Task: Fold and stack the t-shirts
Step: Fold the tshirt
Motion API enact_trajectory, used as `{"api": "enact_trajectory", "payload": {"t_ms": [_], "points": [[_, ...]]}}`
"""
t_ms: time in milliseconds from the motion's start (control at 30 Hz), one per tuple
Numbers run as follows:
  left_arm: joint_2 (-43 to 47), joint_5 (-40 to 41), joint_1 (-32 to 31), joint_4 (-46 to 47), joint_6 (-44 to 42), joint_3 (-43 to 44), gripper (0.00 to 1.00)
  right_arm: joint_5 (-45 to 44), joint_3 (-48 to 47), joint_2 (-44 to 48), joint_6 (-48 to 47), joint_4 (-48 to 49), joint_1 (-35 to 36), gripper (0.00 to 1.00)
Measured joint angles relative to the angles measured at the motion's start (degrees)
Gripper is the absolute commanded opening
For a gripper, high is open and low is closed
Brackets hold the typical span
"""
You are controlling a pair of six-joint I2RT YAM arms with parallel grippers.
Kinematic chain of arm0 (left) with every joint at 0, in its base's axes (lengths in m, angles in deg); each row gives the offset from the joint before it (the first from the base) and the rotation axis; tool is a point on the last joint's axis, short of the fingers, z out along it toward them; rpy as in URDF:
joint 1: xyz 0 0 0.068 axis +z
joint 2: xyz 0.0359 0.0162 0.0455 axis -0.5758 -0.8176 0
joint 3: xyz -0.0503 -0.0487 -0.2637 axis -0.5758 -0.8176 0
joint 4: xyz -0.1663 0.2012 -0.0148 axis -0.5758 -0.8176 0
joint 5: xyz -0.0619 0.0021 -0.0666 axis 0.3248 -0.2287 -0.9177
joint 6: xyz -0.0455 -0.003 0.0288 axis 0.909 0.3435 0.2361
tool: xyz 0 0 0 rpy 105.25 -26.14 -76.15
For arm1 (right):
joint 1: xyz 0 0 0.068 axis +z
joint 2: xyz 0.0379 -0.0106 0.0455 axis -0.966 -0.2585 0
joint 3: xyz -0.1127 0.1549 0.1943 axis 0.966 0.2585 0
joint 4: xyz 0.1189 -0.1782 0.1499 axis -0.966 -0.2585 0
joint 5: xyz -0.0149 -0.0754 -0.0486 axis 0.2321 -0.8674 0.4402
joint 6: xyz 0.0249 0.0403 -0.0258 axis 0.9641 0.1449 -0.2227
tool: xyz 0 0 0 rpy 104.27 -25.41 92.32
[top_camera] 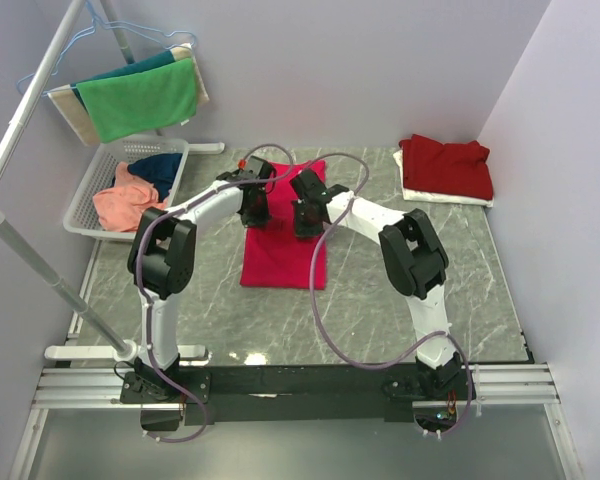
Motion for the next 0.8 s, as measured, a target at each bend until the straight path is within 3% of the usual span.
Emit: {"api": "enact_trajectory", "payload": {"t_ms": [367, 567, 633, 667, 700, 767, 800], "points": [[-2.47, 7.85, 2.36, 1.14, 2.27, 2.78, 0.01, -2.93, -10.32, -5.55, 1.14, 0.02, -4.42, 0.0], [-0.96, 11.52, 3.15, 2.75, 2.62, 3.74, 0.1, -2.99, -16.7, -10.71, 1.68, -1.27, -7.1, 0.0], [0.66, 11.43, 3.28, 2.64, 1.95, 3.69, 0.18, -3.32, -16.96, -10.51, 1.64, -1.73, -7.78, 0.14], [1.77, 11.17, 3.32, 2.6, 1.64, 3.56, 0.35, -3.63, -16.92, -10.23, 1.62, -1.79, -8.02, 0.25], [3.28, 10.73, 3.3, 2.62, 1.31, 3.04, 0.43, -4.07, -16.28, -9.53, 1.62, -1.57, -8.2, 0.43], [6.47, 9.31, 3.32, 3.08, 0.31, 0.76, 0.55, -4.55, -13.05, -7.1, 1.62, -1.44, -8.28, 0.58], [8.72, 8.35, 3.37, 3.21, 0.33, -1.36, 0.57, -4.68, -10.45, -5.03, 1.46, -1.11, -8.28, 0.62]]}}
